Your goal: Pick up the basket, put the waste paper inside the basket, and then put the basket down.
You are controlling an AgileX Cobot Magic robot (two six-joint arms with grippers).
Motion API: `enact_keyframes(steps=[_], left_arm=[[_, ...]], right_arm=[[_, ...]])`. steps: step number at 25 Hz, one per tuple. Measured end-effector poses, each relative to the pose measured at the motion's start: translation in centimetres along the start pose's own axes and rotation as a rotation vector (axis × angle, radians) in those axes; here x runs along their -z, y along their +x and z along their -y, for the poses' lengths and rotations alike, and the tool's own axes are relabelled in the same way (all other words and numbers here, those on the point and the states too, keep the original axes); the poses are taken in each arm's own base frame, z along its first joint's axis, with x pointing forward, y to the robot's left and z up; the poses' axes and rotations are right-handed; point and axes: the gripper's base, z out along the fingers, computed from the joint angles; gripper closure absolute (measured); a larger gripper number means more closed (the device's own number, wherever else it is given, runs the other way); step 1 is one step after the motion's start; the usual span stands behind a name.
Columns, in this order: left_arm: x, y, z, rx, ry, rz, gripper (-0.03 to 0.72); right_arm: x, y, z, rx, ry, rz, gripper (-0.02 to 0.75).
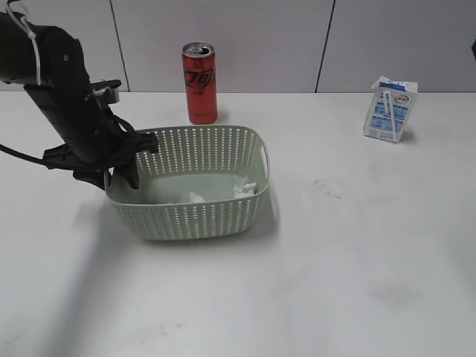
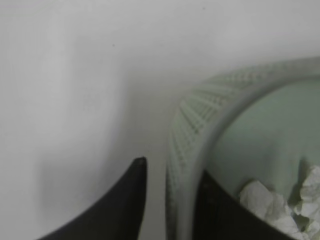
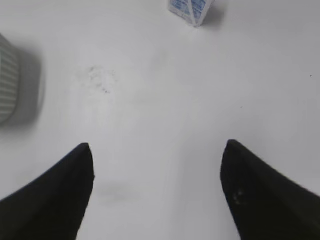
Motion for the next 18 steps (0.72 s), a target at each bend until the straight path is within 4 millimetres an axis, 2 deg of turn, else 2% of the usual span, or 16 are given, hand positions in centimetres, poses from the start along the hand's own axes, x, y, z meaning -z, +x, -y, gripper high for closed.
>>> enact_keyframes(steps=[1,3,4,6,9,13,16,18], left_arm=[[0.0,0.0,0.0,-0.009,0.001,0.000,0.387],[0.4,-0.1,0.0,-0.031,0.003,0.005,0.171],[0.8,-0.2,0.0,-0.035,0.008,0.017,0.099],[2.5,-0.5,-0.1,-0.038,0.021,0.062,0.036],[6.5,-1.2,-1.0,-0.054,0.032,0.170,0.007],[12.5,-1.5,-3.5,-0.097,0.027,0.307,0.024],[16.5,-0.7,-6.1,-0.125,-0.014,0.331,0.058],[18.9,0.5,-7.4,-0.154,-0.066,0.332,0.083]], right_arm=[[0.9,1.1,-0.1,-0.004,-0.010,0.009,0.146],[2.1,3.2,-0.3,-0.011,-0.027,0.021,0.146],[2.6,4.4,-0.3,-0.012,-0.031,0.025,0.146],[3.4,6.8,-0.3,-0.014,-0.035,0.033,0.146],[3.7,10.5,-0.3,-0.015,-0.036,0.029,0.146],[3.0,15.4,-0.2,-0.017,-0.034,0.051,0.146],[2.1,18.8,-0.1,-0.019,-0.034,0.091,0.146],[1.3,21.2,0.0,-0.020,-0.033,0.105,0.146]])
